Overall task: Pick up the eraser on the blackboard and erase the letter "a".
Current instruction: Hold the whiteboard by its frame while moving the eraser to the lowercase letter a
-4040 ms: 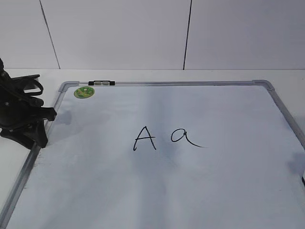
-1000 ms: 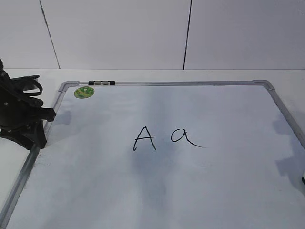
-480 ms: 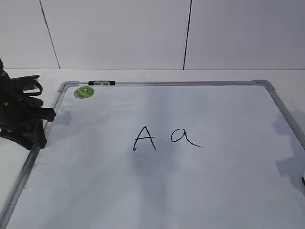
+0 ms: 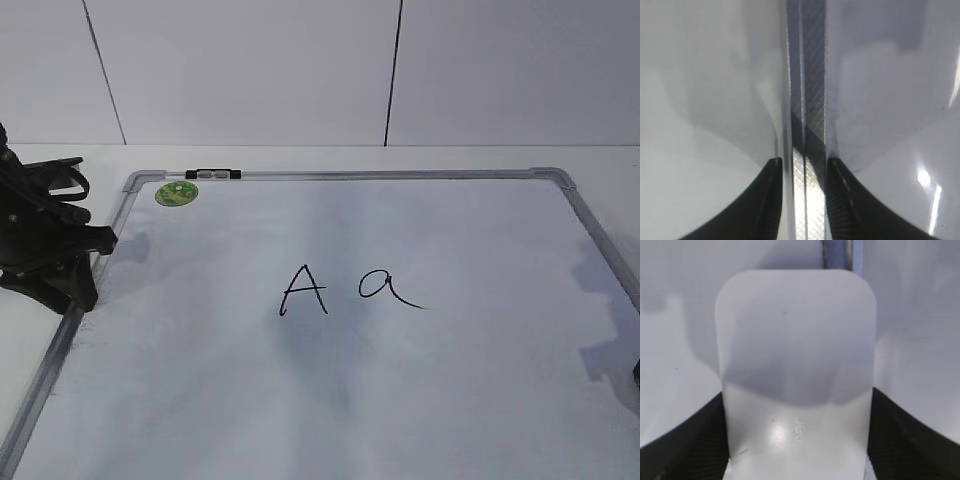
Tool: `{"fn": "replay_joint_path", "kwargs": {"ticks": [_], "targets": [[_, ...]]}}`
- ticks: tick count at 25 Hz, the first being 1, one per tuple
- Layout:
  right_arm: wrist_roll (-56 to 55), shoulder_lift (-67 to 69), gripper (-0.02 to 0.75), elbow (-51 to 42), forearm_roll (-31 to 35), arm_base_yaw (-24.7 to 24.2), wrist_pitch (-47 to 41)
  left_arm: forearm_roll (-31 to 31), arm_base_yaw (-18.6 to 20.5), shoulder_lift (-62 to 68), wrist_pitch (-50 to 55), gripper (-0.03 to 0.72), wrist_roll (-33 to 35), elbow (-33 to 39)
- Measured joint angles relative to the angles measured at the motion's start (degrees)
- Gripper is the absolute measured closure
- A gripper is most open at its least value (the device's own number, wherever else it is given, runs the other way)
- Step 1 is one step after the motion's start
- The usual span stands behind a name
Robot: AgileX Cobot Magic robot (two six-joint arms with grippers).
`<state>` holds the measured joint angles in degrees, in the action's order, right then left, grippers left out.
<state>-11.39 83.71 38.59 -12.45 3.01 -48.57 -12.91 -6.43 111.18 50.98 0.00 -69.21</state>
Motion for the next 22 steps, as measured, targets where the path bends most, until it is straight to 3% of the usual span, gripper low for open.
{"fn": "replay_joint_path", "kwargs": {"ticks": [9,22], "targets": [[0.0,0.0,0.196,0.0,0.21,0.0,0.0,0.0,0.0,0.0,0.0,0.47,0.0,0.0],[0.0,0.0,0.199,0.04,0.21,0.0,-0.17,0.0,0.0,0.0,-0.11,0.47,0.0,0.0]]}}
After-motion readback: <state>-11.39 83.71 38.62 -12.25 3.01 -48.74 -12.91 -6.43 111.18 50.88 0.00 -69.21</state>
